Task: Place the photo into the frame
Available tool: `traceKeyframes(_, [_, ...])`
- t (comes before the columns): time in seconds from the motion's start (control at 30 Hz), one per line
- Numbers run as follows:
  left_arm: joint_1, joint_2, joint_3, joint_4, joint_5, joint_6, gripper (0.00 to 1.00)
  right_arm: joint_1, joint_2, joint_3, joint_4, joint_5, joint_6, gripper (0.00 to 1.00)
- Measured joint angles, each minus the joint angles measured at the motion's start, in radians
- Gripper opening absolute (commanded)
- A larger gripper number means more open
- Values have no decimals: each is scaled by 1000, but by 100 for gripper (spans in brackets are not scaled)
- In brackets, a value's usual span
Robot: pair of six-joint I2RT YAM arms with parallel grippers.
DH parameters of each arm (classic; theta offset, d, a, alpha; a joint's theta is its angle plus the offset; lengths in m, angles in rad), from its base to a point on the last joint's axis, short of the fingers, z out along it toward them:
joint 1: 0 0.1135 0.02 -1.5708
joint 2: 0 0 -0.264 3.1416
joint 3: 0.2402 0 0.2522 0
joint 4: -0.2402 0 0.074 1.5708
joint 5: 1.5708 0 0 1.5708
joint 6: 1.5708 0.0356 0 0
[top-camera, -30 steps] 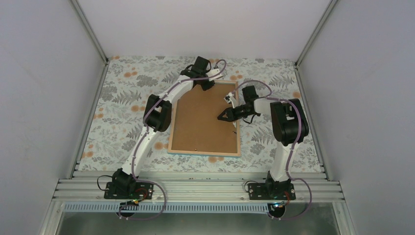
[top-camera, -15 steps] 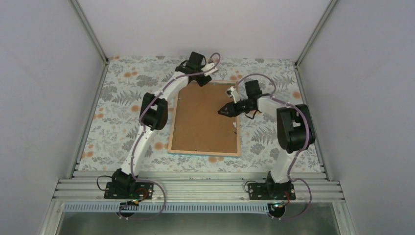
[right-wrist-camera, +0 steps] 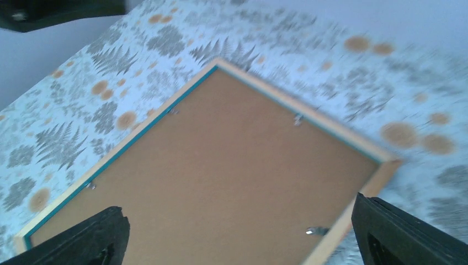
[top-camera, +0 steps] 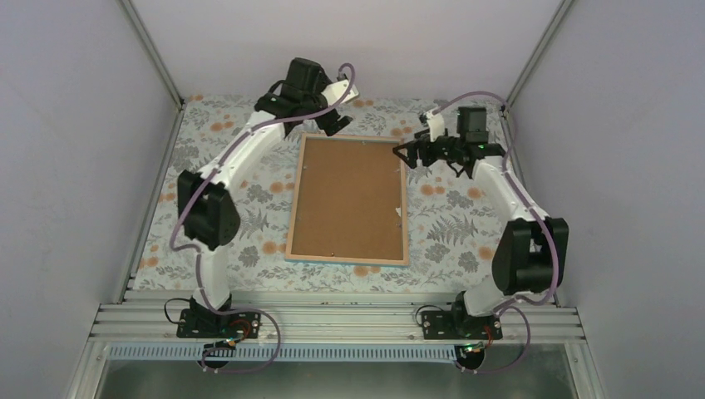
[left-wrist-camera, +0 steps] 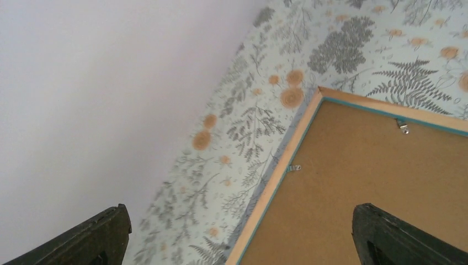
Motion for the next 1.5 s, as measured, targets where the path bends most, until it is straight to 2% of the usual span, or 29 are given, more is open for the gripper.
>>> traceKeyframes(0.17, [-6, -216, -164, 21, -37, 11, 100, -28, -106, 35, 4, 74, -4, 100])
traceKeyframes(0.2, [-6, -296, -270, 58, -45, 14, 100, -28, -125, 37, 9, 91, 5, 100])
traceKeyframes(0.3, [-5, -409, -421, 87, -56, 25, 100, -28, -164, 38, 35, 157, 61, 100])
traceKeyframes(0.47, [-7, -454, -480, -39, 23, 87, 100, -37, -161, 36, 20, 142, 113, 100])
traceKeyframes(0.53, [-23, -500, -588, -13, 45, 94, 100, -45, -156, 19, 12, 108, 132, 100])
traceKeyframes(0.63, [-121, -631, -839, 15, 19, 107, 100, -61, -163, -47, 9, 59, 158, 100])
traceKeyframes(0.73, [-283, -686, -977, 44, -2, 108, 100, -76, -172, -113, -5, 28, 174, 100])
traceKeyframes(0.83, [-385, -666, -1033, 83, -11, 85, 96, -86, -174, -152, -24, 13, 181, 100])
traceKeyframes(0.93, [-450, -595, -1045, 129, -39, 56, 89, -92, -174, -180, -34, 6, 186, 100])
traceKeyframes(1.07, [-520, -502, -1063, 192, -59, 30, 86, -100, -171, -219, -38, 18, 199, 100])
traceKeyframes(1.5, [-564, -373, -1065, 278, -77, 41, 58, -101, -83, -248, -19, 63, 240, 100])
